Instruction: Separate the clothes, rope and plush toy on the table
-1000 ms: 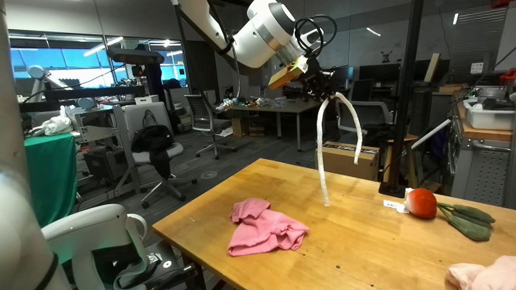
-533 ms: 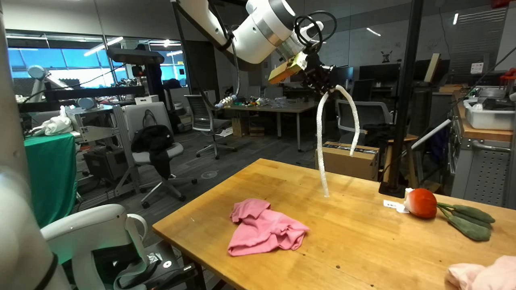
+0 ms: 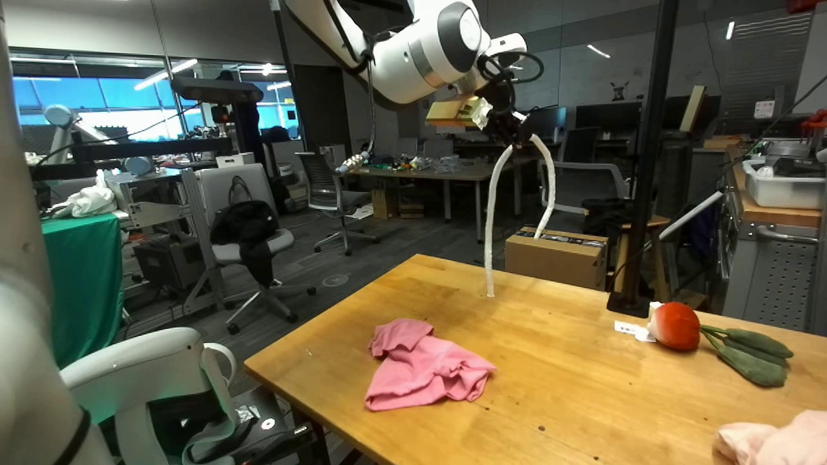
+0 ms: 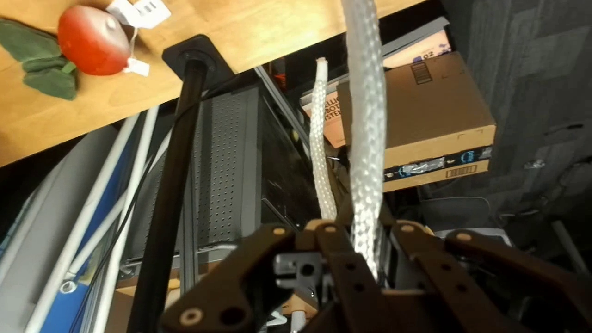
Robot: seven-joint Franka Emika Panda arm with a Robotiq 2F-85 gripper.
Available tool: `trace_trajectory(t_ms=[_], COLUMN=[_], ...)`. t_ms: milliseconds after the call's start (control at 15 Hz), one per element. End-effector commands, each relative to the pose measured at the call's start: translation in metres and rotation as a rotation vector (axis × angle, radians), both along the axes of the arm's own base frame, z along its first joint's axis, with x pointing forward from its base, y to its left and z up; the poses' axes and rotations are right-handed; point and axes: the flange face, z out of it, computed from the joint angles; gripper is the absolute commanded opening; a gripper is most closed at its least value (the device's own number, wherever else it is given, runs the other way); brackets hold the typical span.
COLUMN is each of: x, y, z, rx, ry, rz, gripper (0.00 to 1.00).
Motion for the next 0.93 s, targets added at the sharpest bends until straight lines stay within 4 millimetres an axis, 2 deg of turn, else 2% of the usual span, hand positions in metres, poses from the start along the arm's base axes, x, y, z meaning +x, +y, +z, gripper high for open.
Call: trace_trajectory(t_ms=[0, 333, 400, 600, 867], x=[-0.003, -0.007, 0.003, 0.006, 0.011], y=[-0.005, 0.005, 0.012, 0.028, 0.035], z=[-0.002, -0.032, -0.04, -0.068, -0.099], rx=[0.127, 0.318, 0.35, 0.413, 0.465], ry=[-0.026, 0.028, 0.038, 0.086, 0.141], rz=[0.027, 0.054, 0.058, 0.073, 0.071], gripper=[0.08, 0.08, 0.08, 0.08, 0.08])
